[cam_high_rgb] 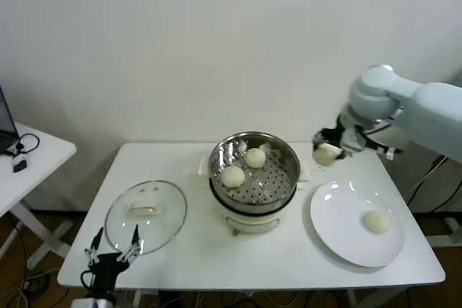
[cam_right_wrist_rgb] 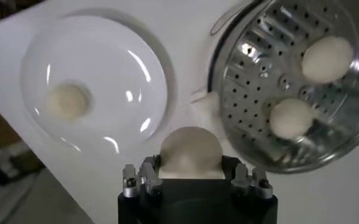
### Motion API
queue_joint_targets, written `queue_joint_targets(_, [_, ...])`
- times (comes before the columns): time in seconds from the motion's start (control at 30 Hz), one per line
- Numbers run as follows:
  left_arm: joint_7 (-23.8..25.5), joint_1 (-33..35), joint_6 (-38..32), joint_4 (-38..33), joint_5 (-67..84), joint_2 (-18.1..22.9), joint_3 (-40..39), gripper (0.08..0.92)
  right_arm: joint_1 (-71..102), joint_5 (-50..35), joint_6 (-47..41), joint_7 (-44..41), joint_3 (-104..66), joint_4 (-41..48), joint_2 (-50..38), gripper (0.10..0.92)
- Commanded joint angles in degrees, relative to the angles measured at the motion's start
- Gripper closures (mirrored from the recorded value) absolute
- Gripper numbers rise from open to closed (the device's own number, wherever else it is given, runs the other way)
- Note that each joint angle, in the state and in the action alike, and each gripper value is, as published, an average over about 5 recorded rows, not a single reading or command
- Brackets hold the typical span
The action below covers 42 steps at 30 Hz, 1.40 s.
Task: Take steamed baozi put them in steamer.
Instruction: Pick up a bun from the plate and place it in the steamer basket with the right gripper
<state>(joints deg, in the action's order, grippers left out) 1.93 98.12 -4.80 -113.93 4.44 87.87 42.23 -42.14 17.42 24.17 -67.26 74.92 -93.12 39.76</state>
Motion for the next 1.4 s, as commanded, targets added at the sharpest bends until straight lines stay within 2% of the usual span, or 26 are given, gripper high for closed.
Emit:
queue_joint_targets(0.03, [-0.03, 0.27, 0.08, -0.12, 0.1, -0.09, 0.21, 0.177, 5.41, 11.12, 5.07, -0.36, -4.56, -3.34, 12.92, 0.364])
queue_joint_targets(0.43, [-0.36, 0.63, 0.14, 0.56, 0.15, -0.07, 0.7, 0.177, 14.93, 11.68, 5.09, -0.06, -4.37, 0.75, 21.27, 0.364])
queue_joint_targets(0.87, [-0.5, 0.01, 0.51, 1.26, -0.07, -0.03, 0.51, 0.177, 18.05, 13.68, 7.04, 0.49, -4.64, 2.65, 22.03, 0.364])
queue_joint_targets(1.4, [-0.44, -0.38, 0.59, 2.09, -0.24, -0.1, 0.22, 0.177, 17.65, 12.91, 7.35, 0.38, -4.4, 0.93, 20.28, 0.364])
